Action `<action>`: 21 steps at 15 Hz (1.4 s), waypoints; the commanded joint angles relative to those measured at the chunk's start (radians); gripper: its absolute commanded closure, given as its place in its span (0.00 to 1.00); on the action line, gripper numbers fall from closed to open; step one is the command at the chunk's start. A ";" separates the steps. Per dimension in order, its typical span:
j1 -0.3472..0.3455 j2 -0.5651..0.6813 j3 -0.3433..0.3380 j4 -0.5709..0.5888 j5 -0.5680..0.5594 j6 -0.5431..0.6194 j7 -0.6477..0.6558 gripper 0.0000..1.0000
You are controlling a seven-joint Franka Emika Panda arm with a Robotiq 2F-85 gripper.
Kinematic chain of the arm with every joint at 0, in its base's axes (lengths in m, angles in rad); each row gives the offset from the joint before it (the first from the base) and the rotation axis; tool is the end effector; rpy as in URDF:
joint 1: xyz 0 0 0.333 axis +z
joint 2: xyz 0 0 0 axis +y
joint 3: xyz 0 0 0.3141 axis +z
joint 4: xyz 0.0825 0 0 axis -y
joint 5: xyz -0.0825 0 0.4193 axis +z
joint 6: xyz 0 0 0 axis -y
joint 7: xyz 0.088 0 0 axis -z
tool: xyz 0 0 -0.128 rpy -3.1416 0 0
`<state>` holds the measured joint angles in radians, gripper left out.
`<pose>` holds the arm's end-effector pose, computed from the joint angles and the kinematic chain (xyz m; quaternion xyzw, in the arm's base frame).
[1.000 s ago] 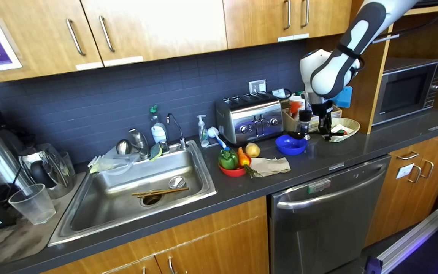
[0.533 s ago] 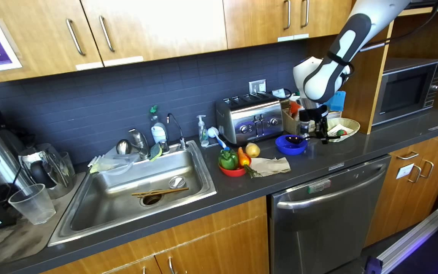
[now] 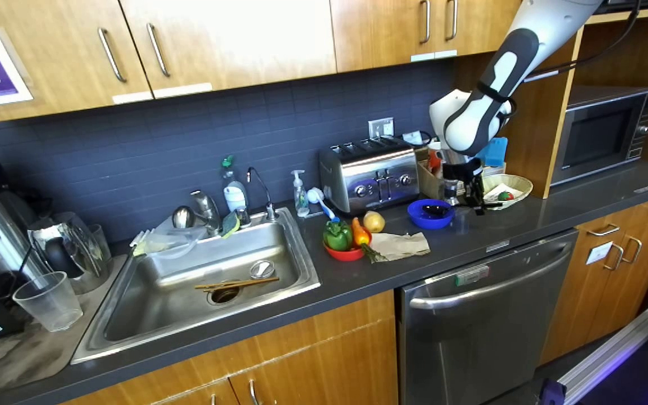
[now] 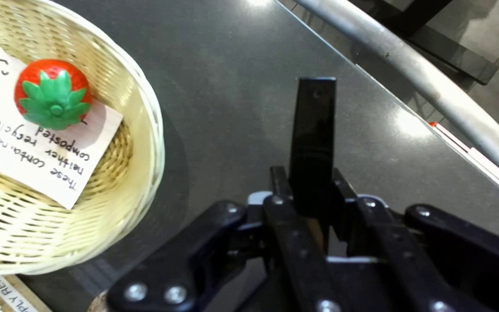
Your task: Scoop up the object in the blue bowl and put it into the weaved basket
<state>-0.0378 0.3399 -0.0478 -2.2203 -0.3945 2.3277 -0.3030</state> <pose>0.5369 -0.0600 0.1535 0.9507 0.2552 -0.1383 0.1092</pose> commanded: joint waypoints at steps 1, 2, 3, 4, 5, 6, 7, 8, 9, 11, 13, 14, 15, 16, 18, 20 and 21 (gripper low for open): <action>0.008 0.019 -0.002 0.031 -0.015 -0.037 0.013 0.94; 0.008 0.022 -0.002 0.036 -0.015 -0.042 0.012 0.94; 0.008 0.022 -0.002 0.038 -0.013 -0.046 0.013 0.94; 0.008 0.022 -0.002 0.039 -0.011 -0.050 0.015 0.75; 0.008 0.024 -0.002 0.043 -0.012 -0.051 0.016 0.49; 0.008 0.024 -0.002 0.045 -0.012 -0.054 0.016 0.48; 0.007 0.023 -0.002 0.046 -0.012 -0.056 0.015 0.44; 0.007 0.024 -0.002 0.048 -0.012 -0.057 0.014 0.38; 0.006 0.025 -0.002 0.051 -0.011 -0.058 0.013 0.31; 0.005 0.021 -0.001 0.051 -0.010 -0.059 0.013 0.19; 0.007 0.009 -0.003 0.042 -0.015 -0.055 0.017 0.05; 0.008 0.001 -0.004 0.035 -0.018 -0.054 0.020 0.00; 0.009 -0.014 -0.004 0.020 -0.022 -0.049 0.022 0.00; 0.008 -0.029 -0.004 0.006 -0.022 -0.043 0.022 0.00; 0.004 -0.062 -0.002 -0.025 -0.016 -0.029 0.022 0.00; -0.003 -0.100 0.000 -0.064 -0.007 -0.006 0.014 0.00; -0.006 -0.119 0.001 -0.082 -0.002 0.005 0.013 0.00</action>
<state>-0.0388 0.3136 -0.0480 -2.2149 -0.3945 2.2980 -0.3014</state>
